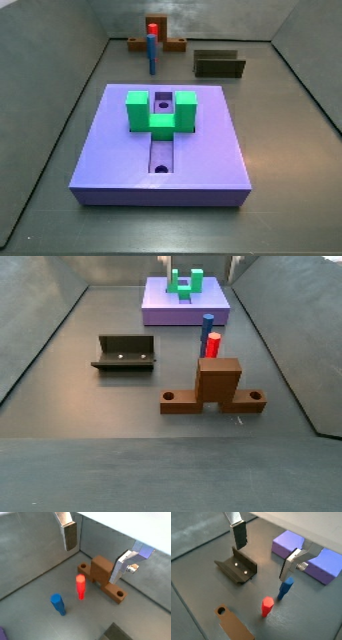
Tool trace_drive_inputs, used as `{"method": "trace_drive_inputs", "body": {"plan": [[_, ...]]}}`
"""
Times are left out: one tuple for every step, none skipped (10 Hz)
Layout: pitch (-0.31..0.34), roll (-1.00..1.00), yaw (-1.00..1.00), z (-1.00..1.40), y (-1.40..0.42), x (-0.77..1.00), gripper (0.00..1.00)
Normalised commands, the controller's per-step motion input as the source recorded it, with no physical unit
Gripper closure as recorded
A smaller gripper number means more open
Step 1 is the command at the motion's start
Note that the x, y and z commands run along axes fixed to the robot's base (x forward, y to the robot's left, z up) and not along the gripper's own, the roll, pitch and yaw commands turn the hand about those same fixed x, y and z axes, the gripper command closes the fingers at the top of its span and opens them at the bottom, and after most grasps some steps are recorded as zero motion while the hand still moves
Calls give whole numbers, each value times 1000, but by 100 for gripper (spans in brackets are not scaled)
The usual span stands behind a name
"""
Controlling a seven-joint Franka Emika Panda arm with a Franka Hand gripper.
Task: Pick up the brown object. Move up. Move to above the board. Insert the brown object.
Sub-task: Pick up the brown object.
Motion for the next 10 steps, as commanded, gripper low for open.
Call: {"method": "trace_drive_inputs", "body": {"plan": [[0, 0, 0, -26, 0, 0, 0], [0, -11, 0, -60, 0, 0, 0], [0, 0, -11, -123, 91, -14, 0], [-16, 21, -89, -223, 411, -20, 0], [-14, 9, -163, -280, 691, 0, 0], [0, 29, -200, -260, 774, 0, 0], [0, 39, -203, -260, 749, -20, 0], [-10, 66, -237, -274, 711, -117, 0], [-16, 87, -251, -326, 631, -160, 0], [0, 90, -200, -329, 520, -63, 0]]}}
